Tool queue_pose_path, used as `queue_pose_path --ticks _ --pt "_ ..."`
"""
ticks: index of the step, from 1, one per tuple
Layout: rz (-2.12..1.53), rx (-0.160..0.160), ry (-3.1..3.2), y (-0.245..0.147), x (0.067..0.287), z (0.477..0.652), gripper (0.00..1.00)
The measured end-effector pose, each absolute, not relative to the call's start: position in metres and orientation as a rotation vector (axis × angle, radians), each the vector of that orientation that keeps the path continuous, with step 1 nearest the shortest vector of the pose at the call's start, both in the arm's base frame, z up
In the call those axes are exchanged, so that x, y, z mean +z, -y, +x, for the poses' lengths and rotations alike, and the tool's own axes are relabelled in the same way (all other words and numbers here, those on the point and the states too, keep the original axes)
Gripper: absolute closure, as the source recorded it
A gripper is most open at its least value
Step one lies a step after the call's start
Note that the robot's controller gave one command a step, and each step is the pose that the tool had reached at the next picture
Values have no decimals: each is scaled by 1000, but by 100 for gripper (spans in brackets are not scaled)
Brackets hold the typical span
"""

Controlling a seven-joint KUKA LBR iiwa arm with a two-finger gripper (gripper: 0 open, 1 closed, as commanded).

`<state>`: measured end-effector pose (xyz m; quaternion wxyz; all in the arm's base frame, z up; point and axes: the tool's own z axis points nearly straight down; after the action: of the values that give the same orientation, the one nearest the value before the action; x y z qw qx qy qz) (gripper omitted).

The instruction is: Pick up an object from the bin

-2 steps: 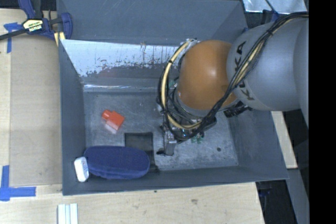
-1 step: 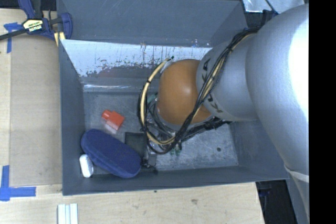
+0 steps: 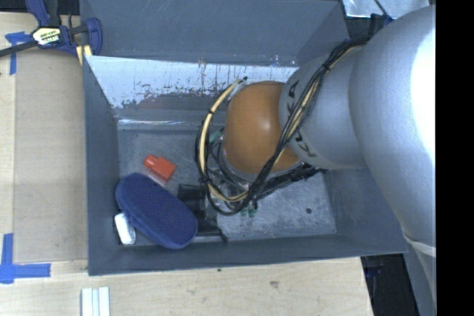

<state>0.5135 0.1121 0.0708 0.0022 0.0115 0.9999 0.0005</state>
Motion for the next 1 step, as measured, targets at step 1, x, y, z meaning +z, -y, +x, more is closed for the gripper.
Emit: queue_pose_path --ticks 1 --pt "39 0 -3127 -84 155 582 100"
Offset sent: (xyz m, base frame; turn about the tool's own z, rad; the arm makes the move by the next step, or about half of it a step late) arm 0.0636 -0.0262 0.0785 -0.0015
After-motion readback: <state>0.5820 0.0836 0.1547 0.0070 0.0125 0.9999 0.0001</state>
